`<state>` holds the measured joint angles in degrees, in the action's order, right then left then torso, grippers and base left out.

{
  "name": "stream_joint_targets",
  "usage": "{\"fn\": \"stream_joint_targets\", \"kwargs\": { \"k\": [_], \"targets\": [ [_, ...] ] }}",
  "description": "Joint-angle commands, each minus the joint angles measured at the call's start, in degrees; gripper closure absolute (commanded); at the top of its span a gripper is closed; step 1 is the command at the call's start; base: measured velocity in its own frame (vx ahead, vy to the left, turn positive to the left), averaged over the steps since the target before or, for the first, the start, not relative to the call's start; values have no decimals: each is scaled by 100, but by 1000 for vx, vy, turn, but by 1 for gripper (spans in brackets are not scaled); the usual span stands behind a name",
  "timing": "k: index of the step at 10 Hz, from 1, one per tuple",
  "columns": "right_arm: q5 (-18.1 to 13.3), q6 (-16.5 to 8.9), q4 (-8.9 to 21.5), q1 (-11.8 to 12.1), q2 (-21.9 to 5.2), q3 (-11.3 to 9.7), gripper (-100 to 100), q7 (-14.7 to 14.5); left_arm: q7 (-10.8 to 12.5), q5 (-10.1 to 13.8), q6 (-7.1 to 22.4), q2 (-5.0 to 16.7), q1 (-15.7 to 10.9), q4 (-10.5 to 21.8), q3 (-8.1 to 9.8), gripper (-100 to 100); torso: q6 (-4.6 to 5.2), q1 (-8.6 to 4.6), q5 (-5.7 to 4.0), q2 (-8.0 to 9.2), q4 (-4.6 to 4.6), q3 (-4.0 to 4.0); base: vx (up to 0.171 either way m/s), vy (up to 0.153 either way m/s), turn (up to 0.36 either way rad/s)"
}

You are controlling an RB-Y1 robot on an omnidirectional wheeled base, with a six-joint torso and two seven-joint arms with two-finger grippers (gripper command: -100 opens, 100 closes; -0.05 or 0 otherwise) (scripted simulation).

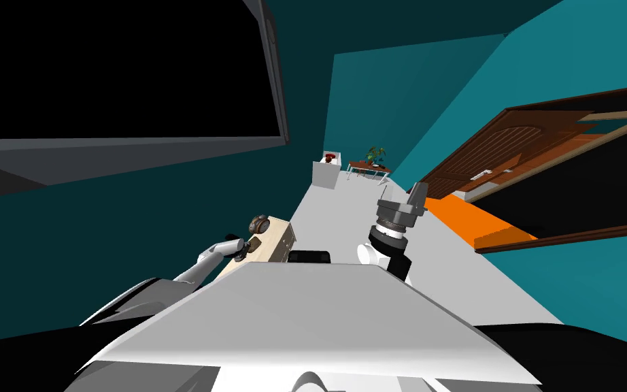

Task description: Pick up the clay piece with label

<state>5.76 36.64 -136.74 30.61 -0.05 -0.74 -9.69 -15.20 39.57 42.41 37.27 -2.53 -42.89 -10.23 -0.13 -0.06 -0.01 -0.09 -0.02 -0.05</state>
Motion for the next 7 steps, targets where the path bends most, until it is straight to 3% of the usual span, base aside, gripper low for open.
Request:
{"fn": "stream_joint_targets", "kwargs": {
  "k": [1, 4, 5, 6, 7],
  "targets": [
    [0, 0, 0, 0, 0, 0, 0, 0, 0, 0, 0, 0, 0, 0, 0, 100, 0, 0, 0, 0, 0, 0, 0, 0, 0],
    [0, 0, 0, 0, 0, 0, 0, 0, 8, 2, -9, 5, -2, -1, 7, 100, 6, 5, 6, -8, -6, -7, 0, 0, 0],
    [0, 0, 0, 0, 0, 0, 0, 0, 7, 1, -9, 9, -3, -1, 7, 0, 6, 6, 10, -10, -7, -8, 0, 0, 0],
    [0, 0, 0, 0, 0, 0, 0, 0, 17, 91, 148, 147, 47, -190, -12, 100, 6, 7, 11, -10, -8, -9, 12, -13, 42],
    [0, 0, 0, 0, 0, 0, 0, 0, -3, 183, 259, 264, 46, -286, -26, 100, 2, 4, 7, -13, -8, -10, 19, -23, 80]
  ]
}}
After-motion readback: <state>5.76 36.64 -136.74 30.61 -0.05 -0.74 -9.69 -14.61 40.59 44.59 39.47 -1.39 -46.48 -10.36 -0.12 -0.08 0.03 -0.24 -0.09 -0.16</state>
